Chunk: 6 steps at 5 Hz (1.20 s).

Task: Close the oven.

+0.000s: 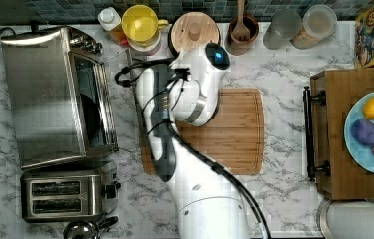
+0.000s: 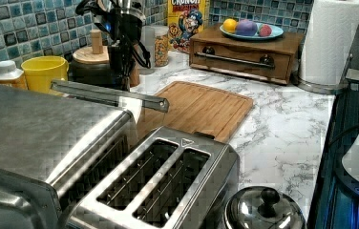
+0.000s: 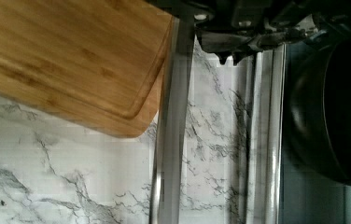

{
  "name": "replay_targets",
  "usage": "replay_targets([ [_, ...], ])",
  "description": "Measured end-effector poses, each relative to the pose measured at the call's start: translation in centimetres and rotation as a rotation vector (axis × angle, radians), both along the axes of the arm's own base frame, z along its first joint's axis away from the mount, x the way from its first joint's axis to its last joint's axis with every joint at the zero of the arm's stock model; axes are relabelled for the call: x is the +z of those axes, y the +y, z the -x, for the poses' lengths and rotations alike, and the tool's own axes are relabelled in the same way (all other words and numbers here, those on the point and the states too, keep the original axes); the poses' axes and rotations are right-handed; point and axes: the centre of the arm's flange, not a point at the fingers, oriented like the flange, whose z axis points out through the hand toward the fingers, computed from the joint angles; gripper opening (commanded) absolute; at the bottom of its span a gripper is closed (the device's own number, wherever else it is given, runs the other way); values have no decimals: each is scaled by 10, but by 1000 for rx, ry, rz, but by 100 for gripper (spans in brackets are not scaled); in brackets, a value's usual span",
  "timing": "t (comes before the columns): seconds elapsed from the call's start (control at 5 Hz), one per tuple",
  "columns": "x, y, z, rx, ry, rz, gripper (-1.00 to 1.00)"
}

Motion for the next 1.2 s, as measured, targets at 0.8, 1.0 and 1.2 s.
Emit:
replay_targets([
  [0.8, 90, 178, 20, 29, -228, 591, -100],
  [1.0, 101, 237, 46, 6, -292, 647, -100],
  [1.2, 111, 279, 71, 48, -349, 647, -100],
])
